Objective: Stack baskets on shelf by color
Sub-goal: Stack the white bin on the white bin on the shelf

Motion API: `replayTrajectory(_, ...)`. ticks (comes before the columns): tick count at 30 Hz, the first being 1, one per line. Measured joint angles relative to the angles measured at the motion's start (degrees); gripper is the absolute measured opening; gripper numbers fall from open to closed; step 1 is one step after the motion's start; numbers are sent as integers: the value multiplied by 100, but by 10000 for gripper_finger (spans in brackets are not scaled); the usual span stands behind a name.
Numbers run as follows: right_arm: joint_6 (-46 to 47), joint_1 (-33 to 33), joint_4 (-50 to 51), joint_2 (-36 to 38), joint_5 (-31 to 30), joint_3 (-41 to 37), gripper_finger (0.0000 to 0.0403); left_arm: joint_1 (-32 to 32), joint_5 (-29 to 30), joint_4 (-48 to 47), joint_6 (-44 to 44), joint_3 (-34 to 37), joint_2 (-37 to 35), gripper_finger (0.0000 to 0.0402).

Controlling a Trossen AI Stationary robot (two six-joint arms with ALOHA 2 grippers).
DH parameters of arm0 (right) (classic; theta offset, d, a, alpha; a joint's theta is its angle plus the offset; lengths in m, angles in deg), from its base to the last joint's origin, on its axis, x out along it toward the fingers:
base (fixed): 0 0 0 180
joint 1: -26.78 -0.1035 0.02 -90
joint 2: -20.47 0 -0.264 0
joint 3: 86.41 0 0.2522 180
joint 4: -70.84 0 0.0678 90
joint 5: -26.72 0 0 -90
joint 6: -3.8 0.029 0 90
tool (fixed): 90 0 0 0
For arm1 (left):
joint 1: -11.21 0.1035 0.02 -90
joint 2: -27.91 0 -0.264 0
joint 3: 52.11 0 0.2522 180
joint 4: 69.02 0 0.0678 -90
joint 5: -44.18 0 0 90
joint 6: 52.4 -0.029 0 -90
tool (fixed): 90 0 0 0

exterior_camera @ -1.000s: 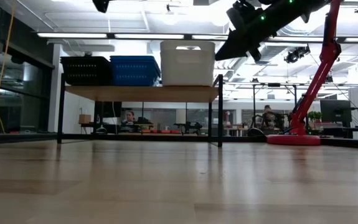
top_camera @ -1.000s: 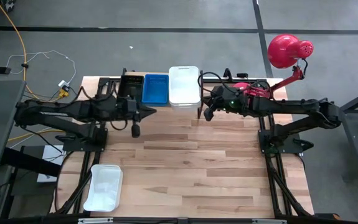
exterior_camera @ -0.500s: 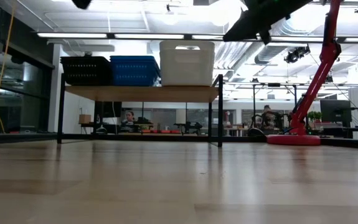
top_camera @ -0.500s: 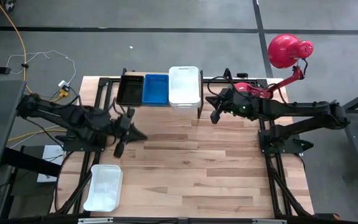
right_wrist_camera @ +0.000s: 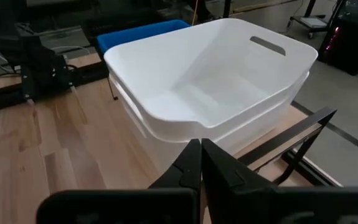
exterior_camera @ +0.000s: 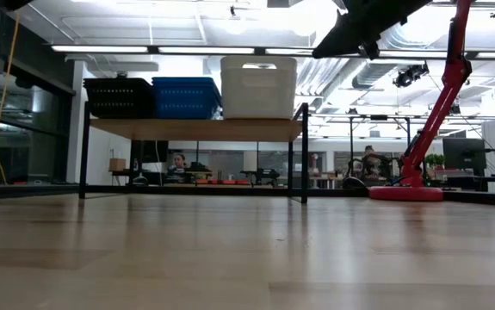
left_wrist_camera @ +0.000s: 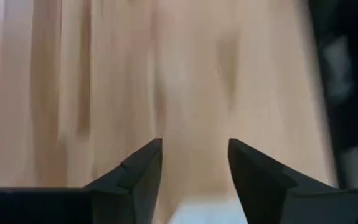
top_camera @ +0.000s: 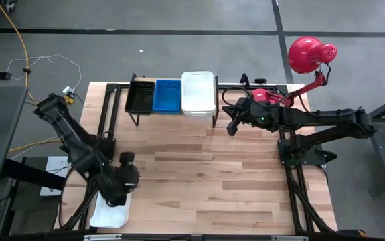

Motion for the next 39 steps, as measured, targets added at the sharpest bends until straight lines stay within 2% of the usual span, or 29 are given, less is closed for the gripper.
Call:
replayTrajectory(4,0,0,62,-2,-2,0,0,-538,-163,-792,1212,25,506,190)
replayTrajectory(9,-17,0,124,-2,-7,0,0,-1037,-551,-784,1760,365,816,195)
replayTrajectory(14,-17,0,179,-2,-9,0,0,-1195,-594,-860,1879,711,859,195)
replayTrajectory(19,-4,0,212,-2,-9,0,0,-1050,-571,-990,1880,1060,858,195)
replayTrajectory(28,22,0,241,-2,-7,0,0,-625,-951,-354,1253,1350,858,193)
replayTrajectory(31,22,0,293,-2,-7,0,0,-531,-1164,9,1233,1529,858,175)
replayTrajectory(34,9,0,353,-2,-6,0,0,-478,-1182,165,1221,1647,858,137)
replayTrajectory(39,-15,0,371,-2,0,0,0,-289,-1012,123,1233,1628,791,29)
